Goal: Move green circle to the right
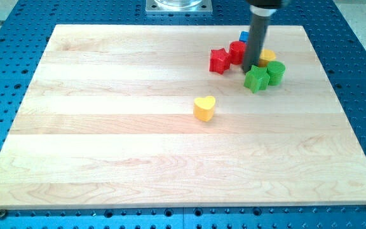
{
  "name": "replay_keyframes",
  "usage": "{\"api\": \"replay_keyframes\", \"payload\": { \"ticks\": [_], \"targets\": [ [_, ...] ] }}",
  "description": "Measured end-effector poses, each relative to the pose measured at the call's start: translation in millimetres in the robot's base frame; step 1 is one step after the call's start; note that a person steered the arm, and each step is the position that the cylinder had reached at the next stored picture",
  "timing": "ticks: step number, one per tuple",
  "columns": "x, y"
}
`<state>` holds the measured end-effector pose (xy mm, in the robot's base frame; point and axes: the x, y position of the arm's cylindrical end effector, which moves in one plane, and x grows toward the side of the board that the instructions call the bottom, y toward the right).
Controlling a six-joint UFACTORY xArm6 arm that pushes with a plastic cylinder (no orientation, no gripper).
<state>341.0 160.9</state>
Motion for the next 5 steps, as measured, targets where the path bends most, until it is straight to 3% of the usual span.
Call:
{"api": "replay_keyframes", "payload": {
  "ticks": [2, 4, 5],
  "targets": [
    [66.3, 15.2],
    [18.2, 21.5],
    [40.4, 44.8]
  ]
}}
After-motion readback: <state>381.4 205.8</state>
